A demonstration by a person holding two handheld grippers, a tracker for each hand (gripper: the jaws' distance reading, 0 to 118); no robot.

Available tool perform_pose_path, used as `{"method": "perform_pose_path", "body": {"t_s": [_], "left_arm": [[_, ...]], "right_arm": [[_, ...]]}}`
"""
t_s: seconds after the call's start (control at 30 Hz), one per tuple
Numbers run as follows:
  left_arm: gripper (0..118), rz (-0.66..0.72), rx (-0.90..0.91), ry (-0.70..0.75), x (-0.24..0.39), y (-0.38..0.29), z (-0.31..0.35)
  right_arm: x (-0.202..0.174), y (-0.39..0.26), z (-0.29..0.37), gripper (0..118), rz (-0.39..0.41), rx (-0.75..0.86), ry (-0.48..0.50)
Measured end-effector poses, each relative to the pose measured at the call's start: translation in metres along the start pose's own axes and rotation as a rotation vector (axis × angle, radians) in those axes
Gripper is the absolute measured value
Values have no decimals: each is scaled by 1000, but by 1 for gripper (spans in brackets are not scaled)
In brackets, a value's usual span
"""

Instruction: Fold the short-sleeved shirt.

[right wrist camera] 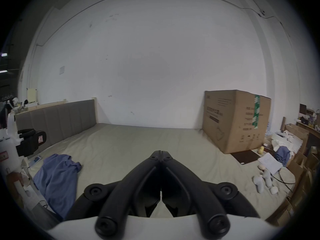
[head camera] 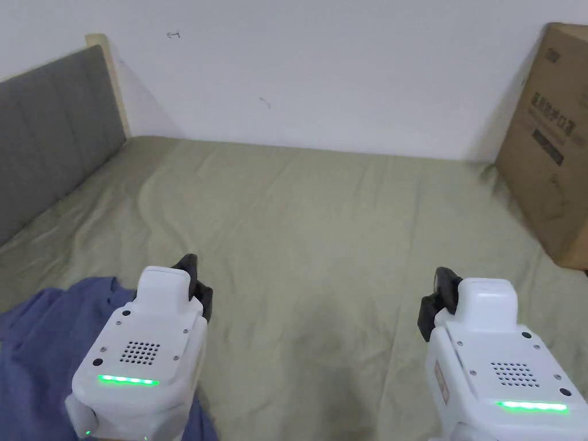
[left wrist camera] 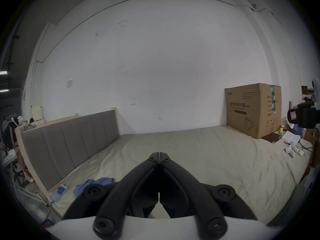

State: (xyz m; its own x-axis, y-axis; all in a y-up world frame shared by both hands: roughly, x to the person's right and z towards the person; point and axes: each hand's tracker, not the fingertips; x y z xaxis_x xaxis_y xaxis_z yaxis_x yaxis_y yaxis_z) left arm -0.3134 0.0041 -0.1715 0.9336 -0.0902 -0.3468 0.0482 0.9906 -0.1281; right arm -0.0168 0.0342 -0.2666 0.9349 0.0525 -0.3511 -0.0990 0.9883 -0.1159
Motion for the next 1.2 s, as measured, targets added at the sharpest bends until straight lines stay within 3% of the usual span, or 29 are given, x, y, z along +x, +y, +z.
{"method": "perform_pose_path", "body": {"t_s": [0.43, 0.57, 0.83, 1.03, 1.1, 1.2], "left_arm": [[0, 25, -54, 343, -127, -20, 64], [0, 50, -77, 414, -156, -28, 86], [0, 76, -128, 428, -179, -40, 99], [3, 175, -264, 322, -183, -49, 72], [22, 189, -344, 319, -182, -55, 53], [88, 234, -460, 298, -180, -64, 21]], "right_arm": [[-137, 8, -42, 0, 21, 1, 388], [-170, 7, -42, 0, 15, -2, 464], [-198, 1, -41, 0, 19, -20, 527], [-191, -5, -47, 0, 35, -33, 519], [-185, -8, -49, 0, 39, -41, 512], [-174, -12, -54, 0, 54, -55, 484]]}}
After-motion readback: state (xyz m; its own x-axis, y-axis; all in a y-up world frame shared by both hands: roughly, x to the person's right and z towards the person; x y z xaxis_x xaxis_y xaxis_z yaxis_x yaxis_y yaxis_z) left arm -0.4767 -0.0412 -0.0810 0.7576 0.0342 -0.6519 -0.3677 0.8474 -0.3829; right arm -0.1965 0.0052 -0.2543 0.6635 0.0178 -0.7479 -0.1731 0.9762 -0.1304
